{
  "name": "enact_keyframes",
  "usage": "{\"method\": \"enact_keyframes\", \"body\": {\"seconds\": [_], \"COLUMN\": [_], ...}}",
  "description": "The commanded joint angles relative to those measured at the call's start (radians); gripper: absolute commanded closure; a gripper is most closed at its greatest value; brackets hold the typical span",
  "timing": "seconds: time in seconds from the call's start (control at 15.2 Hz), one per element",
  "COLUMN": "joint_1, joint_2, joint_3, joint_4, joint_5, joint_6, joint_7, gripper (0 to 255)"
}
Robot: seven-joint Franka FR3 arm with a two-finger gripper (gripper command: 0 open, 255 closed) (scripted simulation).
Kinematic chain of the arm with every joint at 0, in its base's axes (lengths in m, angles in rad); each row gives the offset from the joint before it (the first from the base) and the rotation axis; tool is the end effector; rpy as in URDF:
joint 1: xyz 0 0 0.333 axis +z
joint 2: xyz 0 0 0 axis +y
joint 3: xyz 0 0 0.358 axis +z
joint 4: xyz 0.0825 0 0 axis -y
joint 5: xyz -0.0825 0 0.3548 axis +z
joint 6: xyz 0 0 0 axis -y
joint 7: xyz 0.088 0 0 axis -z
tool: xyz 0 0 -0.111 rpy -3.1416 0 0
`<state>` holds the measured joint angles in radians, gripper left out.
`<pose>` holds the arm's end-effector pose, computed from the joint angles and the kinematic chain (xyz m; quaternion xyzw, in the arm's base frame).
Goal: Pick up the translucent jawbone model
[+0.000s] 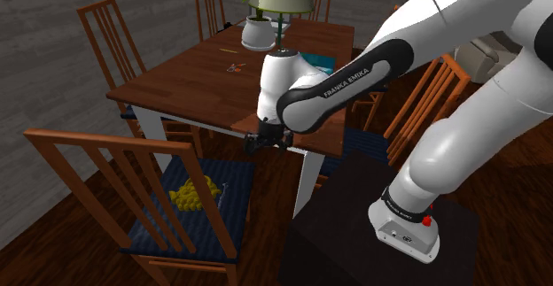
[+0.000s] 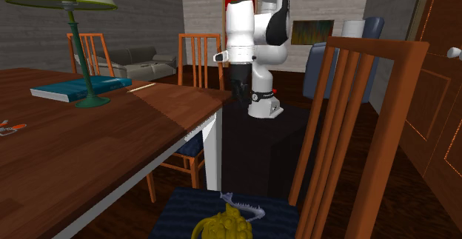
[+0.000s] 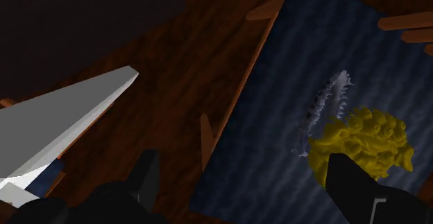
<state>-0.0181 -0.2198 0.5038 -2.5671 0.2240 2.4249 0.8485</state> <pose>0.3623 0.1956 0.3954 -0.9637 0.2642 -0.0092 0.0364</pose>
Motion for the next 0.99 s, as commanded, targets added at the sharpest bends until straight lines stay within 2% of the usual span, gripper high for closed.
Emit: {"method": "enact_keyframes", "body": {"seconds": [0.0,0.2,0.4,0.66,0.92], "joint_1": [-0.016,-0.027,-0.003,0.085,0.175], "joint_2": [0.094,0.239,0.387,0.567,0.730], "joint_3": [0.033,0.063,0.049,-0.027,-0.103], "joint_4": [0.027,0.079,0.145,0.254,0.382], "joint_5": [-0.034,-0.126,-0.241,-0.353,-0.399], "joint_6": [0.061,0.139,0.199,0.254,0.289], "joint_7": [0.091,0.246,0.413,0.595,0.723], "gripper": [0,0,0,0,0]}}
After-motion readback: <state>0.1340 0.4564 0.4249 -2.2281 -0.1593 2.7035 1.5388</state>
